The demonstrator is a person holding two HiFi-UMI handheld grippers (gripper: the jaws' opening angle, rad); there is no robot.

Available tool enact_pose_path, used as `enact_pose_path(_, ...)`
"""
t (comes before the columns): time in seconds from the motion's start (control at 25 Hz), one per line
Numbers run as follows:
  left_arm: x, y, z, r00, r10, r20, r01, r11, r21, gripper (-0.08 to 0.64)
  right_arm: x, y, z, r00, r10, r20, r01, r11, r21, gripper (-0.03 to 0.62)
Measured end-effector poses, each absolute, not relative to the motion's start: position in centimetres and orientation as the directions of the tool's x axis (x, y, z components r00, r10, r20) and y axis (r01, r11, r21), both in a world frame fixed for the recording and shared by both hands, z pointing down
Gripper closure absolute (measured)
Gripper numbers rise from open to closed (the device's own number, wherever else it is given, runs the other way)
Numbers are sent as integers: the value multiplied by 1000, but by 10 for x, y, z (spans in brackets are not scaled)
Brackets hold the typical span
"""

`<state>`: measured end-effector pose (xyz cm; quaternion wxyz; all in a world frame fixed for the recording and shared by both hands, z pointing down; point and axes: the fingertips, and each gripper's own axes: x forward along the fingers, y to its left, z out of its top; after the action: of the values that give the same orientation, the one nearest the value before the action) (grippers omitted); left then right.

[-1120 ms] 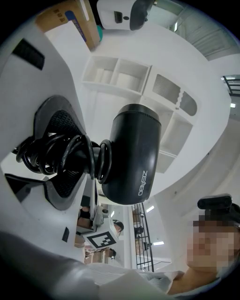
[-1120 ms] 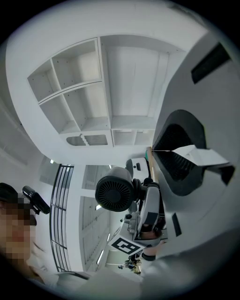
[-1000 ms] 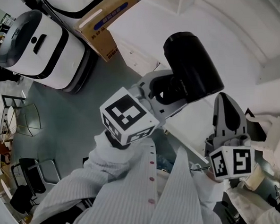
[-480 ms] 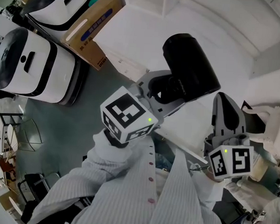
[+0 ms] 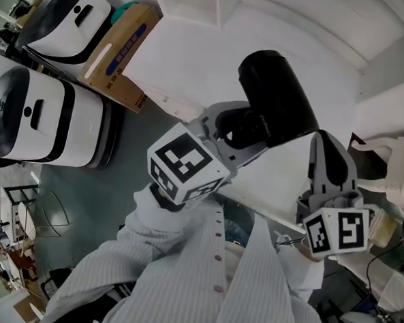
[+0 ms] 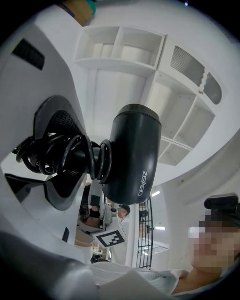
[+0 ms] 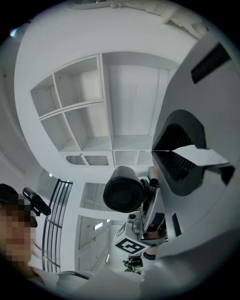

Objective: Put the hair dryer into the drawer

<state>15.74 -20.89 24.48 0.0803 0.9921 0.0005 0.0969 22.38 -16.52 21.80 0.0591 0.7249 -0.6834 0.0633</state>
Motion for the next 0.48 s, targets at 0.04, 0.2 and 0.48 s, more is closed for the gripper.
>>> enact_pose_path(0.04, 159, -209, 247, 979, 26, 201, -6, -987, 159, 342, 226, -165, 220, 66, -982, 175, -998, -68, -4, 580)
enact_pose_path(0.2, 165, -209, 259, 967, 67, 246, 31, -989, 145, 342, 235, -162, 226, 99, -978, 185, -994, -104, -18, 580)
enact_pose_path(0.48, 186, -199, 291, 930, 152, 335, 108, -983, 146, 342, 258, -152, 245, 142, -965, 219, -987, -156, -46, 580)
